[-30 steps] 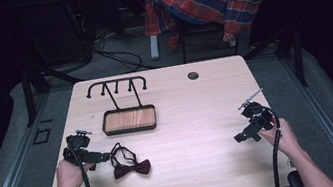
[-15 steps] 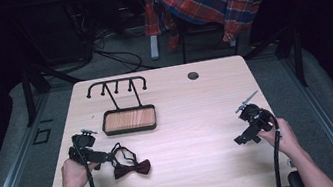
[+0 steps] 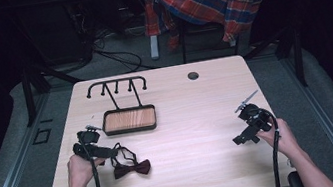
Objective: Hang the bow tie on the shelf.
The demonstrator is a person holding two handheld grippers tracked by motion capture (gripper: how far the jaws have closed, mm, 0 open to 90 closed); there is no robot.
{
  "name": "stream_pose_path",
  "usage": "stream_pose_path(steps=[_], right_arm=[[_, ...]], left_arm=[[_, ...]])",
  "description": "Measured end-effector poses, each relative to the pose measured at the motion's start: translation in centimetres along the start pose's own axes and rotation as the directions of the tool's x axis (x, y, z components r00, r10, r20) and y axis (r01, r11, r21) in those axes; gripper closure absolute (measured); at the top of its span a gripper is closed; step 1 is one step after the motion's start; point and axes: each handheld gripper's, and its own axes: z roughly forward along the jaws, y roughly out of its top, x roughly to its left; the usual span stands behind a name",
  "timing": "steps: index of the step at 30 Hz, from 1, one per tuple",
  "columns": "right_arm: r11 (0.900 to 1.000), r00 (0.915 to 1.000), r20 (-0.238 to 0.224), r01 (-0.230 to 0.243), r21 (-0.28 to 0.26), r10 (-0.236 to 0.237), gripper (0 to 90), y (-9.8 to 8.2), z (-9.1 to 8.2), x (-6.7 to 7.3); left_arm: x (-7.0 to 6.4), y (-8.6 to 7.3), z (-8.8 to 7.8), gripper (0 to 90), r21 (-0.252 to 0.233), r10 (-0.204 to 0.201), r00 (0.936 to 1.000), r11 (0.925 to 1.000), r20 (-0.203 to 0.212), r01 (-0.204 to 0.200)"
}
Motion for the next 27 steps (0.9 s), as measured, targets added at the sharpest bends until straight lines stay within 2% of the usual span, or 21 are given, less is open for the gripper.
stream_pose_path(steps=[2,3,4,8,10,11,12,13,14,17,18,23,24,25,27], right_arm=[[1.0,1.0,-0.001,0.004,0.006,-0.004,1.5,0.0,-0.1,0.0],[1.0,0.9999,-0.005,-0.011,-0.013,0.011,1.5,-0.1,0.1,0.0],[1.0,1.0,-0.004,0.001,0.007,-0.001,1.5,0.0,0.0,-0.1],[1.0,0.9998,-0.015,-0.012,0.011,0.012,1.6,-0.1,0.1,-0.2],[1.0,0.9998,-0.014,-0.015,0.008,0.015,1.6,-0.1,0.1,-0.2],[1.0,1.0,-0.006,-0.008,0.014,0.008,1.6,0.0,0.1,-0.2],[1.0,0.9997,-0.015,-0.021,-0.006,0.021,1.7,-0.1,0.2,-0.1],[1.0,0.9996,-0.018,-0.022,0.005,0.022,2.1,-0.1,0.2,-0.2],[1.0,0.9997,-0.014,-0.019,0.019,0.019,2.3,0.0,0.2,-0.2],[0.999,0.9994,-0.002,-0.035,-0.003,0.035,2.4,-0.2,0.4,-0.2],[1.0,0.9997,0.003,-0.023,0.014,0.023,2.4,-0.1,0.2,-0.2],[1.0,0.9997,-0.009,-0.023,0.011,0.023,3.1,-0.1,0.3,-0.3],[0.999,1.0,-0.005,-0.006,0.033,0.006,3.1,0.0,0.2,-0.4],[0.999,0.9995,-0.021,-0.024,0.024,0.024,3.1,-0.1,0.3,-0.3],[0.999,0.9998,-0.01,-0.014,0.029,0.015,3.2,-0.1,0.3,-0.4]], left_arm=[[0.0,0.3,0.4,0.3,0.015,0.006,1.0,0.9999,-0.004,-0.006],[0.1,0.3,0.5,0.3,0.017,0.006,1.0,0.9998,-0.001,-0.006],[0.1,0.4,0.7,0.8,0.021,0.013,0.9999,0.9997,-0.001,-0.013],[0.1,0.7,1.0,14.6,0.031,0.019,0.9998,0.9993,0.004,-0.019],[-0.1,0.9,1.3,17.1,0.045,0.026,0.9993,0.9987,-0.027,-0.025],[-0.3,1.0,1.5,21.8,0.041,0.027,0.9985,0.9988,-0.047,-0.025],[-0.4,1.0,1.5,24.8,0.046,0.034,0.9982,0.9985,-0.049,-0.031],[-0.6,1.1,1.5,26.7,0.042,0.032,0.998,0.9987,-0.054,-0.029],[-0.8,1.2,1.5,31.0,0.048,0.042,0.998,0.9981,-0.048,-0.039],[-1.2,1.3,1.7,39.8,0.058,0.068,0.9971,0.9962,-0.034,-0.066],[-1.3,1.4,1.8,42.4,0.058,0.073,0.9968,0.9958,-0.032,-0.071],[-1.5,1.6,2.1,56.1,0.081,0.092,0.9956,0.9925,-0.014,-0.091],[-1.6,1.6,2.1,57.5,0.078,0.096,0.9953,0.9925,-0.011,-0.095],[-1.6,1.5,2.1,59.2,0.079,0.097,0.9953,0.9922,-0.002,-0.097],[-1.6,1.6,2.1,62.1,0.087,0.105,0.9944,0.9906,0.009,-0.106]])
